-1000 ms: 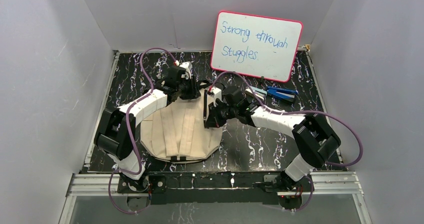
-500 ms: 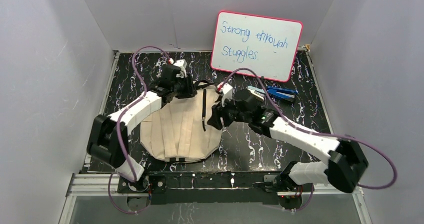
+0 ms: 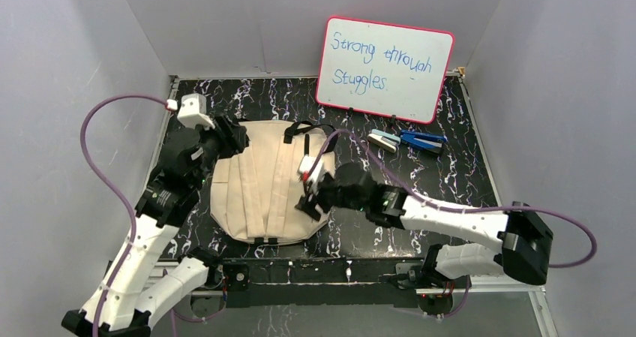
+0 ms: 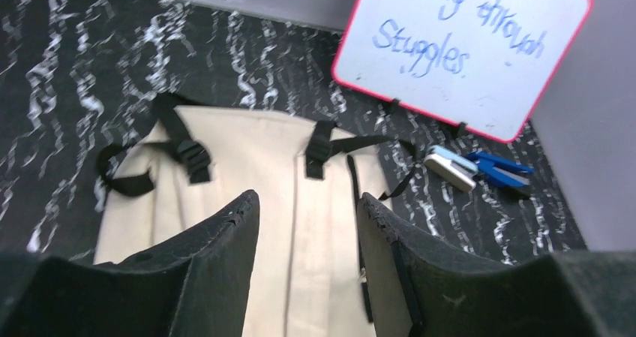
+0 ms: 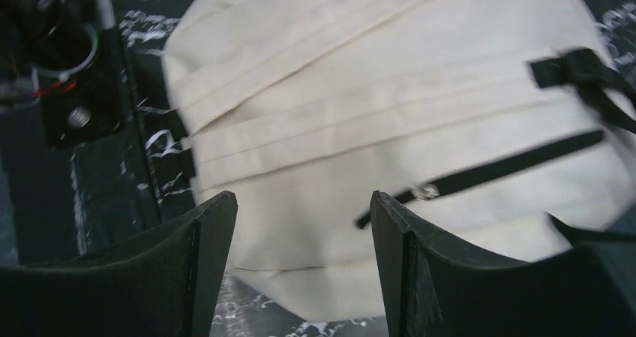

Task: Pack the student bag
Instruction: Zip the student bag at the center of the board, then adjust the student bag at the center of the board.

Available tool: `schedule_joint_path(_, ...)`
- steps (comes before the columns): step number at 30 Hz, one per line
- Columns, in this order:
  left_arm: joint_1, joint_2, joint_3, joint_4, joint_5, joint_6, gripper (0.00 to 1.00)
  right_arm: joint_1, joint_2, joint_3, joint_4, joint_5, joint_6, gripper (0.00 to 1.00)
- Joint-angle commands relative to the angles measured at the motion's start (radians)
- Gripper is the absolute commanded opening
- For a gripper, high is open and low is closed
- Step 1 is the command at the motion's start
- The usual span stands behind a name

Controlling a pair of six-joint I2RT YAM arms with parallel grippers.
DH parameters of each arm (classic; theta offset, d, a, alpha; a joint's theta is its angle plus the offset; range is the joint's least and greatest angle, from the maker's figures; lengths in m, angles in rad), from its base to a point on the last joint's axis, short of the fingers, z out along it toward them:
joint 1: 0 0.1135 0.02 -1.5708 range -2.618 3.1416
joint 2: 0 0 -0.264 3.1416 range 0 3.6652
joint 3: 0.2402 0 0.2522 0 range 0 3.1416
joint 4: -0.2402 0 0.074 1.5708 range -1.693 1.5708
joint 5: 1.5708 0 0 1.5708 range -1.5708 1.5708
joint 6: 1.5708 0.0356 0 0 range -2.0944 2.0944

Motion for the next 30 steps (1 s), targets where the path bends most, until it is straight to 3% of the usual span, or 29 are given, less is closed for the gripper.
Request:
schedule_joint_path(1, 0.004, -0.08, -0.044, -0.174, -0.109, -0.027, 0.49, 0.195, 0.082, -0.009, 0.072, 0.104, -0.199, 0.76)
schedule_joint_path(5, 0.004, -0.14, -0.08, -0.209, -0.108, -0.056, 0.5, 0.334, 0.157, -0.022, 0.049, 0.19, -0.326, 0.77)
schedule_joint_path(11, 0.004, -0.145, -0.083, -0.216, -0.099, -0.059, 0.5, 0.469, 0.271, -0.055, 0.146, 0.287, -0.477, 0.79)
schedule_joint_path(16, 0.004, -0.15, -0.068, -0.221, -0.106, -0.038, 0.5, 0.475, 0.351, -0.08, 0.275, 0.402, -0.567, 0.78)
schedule_joint_path(24, 0.004, -0.167, -0.088, -0.235, -0.108, -0.053, 0.51, 0.501, 0.486, -0.081, 0.325, 0.513, -0.624, 0.76)
schedule_joint_path(30, 0.004, -0.159, -0.089, -0.233, -0.1, -0.059, 0.51, 0.507, 0.599, -0.065, 0.418, 0.739, -0.646, 0.64)
